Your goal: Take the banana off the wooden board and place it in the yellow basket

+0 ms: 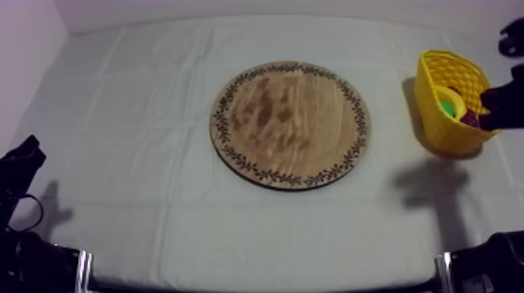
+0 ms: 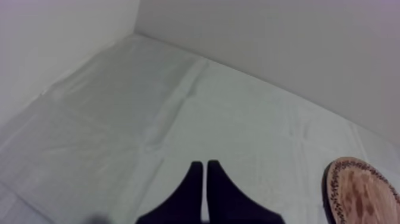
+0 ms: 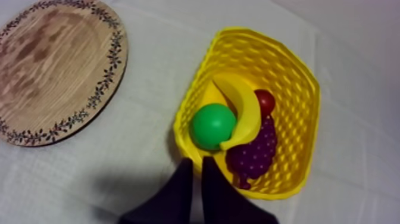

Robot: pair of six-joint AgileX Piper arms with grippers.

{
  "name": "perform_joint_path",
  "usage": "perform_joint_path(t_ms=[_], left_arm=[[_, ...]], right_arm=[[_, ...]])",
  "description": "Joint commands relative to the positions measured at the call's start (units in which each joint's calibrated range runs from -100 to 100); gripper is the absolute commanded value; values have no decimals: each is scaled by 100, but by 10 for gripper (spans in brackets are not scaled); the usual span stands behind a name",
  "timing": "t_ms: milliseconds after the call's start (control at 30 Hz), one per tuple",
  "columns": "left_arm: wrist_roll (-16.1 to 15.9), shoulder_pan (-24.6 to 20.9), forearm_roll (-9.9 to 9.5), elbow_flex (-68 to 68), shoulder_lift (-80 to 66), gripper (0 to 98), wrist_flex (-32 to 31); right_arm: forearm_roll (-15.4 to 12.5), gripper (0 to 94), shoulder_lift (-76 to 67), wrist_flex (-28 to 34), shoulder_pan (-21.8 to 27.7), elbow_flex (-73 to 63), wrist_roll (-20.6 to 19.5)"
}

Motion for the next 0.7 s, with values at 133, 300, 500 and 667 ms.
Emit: perform_joint_path(t_ms=[133, 300, 500, 667], left_arm=[[-1, 1, 3, 3, 0, 1, 0], [-1, 1, 3, 3, 0, 1, 0], [-1, 1, 3, 3, 0, 1, 0], [-1, 1, 3, 3, 0, 1, 0]], right_arm=[[-372, 11, -1428, -602, -59, 1304, 609], [-638, 5, -2241, -954, -167, 2035, 721], [-1050, 4, -3103, -1192, -121, 2667, 898], [-950, 3, -3680, -1089, -52, 2796, 259]])
